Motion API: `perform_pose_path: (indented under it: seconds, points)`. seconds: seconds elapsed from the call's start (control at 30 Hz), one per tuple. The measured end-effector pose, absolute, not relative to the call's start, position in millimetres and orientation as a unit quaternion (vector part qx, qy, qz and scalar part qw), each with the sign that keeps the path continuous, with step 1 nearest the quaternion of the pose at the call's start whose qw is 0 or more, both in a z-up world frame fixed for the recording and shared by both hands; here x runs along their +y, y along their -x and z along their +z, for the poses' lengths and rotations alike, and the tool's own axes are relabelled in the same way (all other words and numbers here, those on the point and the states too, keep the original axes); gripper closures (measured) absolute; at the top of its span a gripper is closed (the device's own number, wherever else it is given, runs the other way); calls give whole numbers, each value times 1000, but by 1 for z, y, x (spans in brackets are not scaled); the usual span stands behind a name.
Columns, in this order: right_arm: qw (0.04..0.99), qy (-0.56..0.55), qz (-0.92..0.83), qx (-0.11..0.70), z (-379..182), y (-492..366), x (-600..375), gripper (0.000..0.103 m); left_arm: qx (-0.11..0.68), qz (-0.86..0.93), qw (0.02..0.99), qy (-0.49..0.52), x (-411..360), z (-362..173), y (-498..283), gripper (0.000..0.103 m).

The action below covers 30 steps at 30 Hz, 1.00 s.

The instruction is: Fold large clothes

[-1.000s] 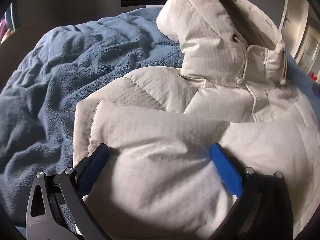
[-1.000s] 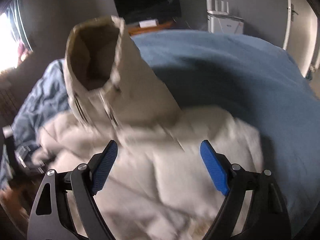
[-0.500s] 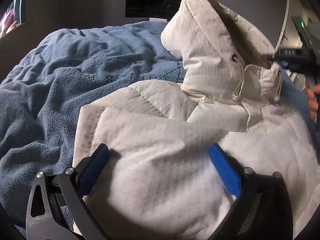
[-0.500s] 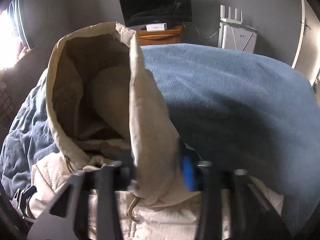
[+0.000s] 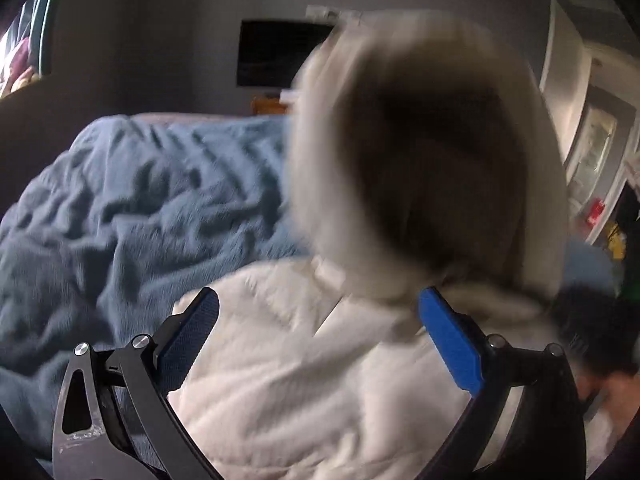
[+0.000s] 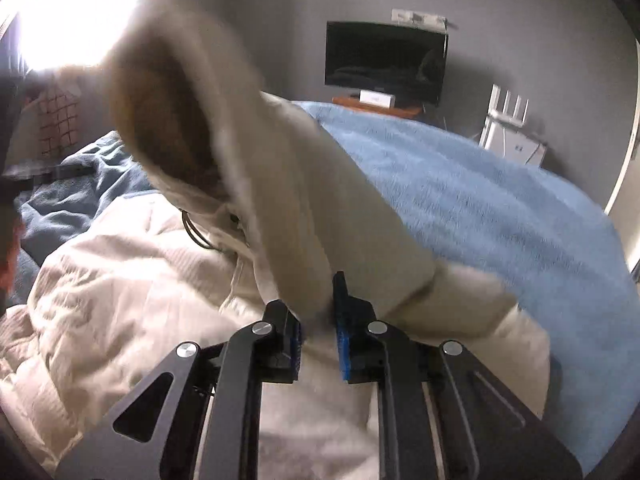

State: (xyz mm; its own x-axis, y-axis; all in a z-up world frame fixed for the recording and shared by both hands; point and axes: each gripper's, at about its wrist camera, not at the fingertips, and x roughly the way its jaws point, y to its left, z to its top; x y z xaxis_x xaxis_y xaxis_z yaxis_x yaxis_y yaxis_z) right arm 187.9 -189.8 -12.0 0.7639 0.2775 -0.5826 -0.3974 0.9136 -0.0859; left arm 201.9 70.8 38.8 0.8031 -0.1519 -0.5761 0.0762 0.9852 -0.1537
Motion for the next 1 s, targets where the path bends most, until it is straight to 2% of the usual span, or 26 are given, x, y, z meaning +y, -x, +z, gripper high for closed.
perform_pose_path:
  seconds: [0.1,0.13,0.17,0.2,0.23,0.27,0.37,0.43,0.5,0.77,1.0]
  points:
    - [932,82,184,300,-23,-182,-202,91,282,-37,958,32,60,61,-195,7]
    - [932,78,186,303,-25,-181,-204,91,278,-33,960,14,56,63,-190,11]
    - [931,73,188,303,-27,-182,-206,91,276,-35,960,-24,47,64,-184,20]
    - [931,72,190,303,-28,-181,-206,91,281,-44,957,-52,39,61,-179,56]
    - [931,72,192,302,-27,-181,-206,91,296,-49,950,-84,32,56,-175,77]
    - [930,72,193,304,-27,-181,-207,90,303,-52,946,-98,29,52,-171,79]
    - [924,79,194,321,-26,-178,-208,80,317,-72,941,-96,30,43,-149,83]
    - [918,85,196,333,-23,-171,-206,56,319,-80,941,-83,34,40,-130,84]
    - [911,77,223,338,-19,-153,-207,45,320,-88,939,-88,33,36,-112,84]
    - [885,47,306,349,6,-80,-200,45,343,-113,928,-87,35,5,-74,84]
    - [904,36,248,347,27,-96,-171,45,379,-153,911,-53,44,-20,-80,77]
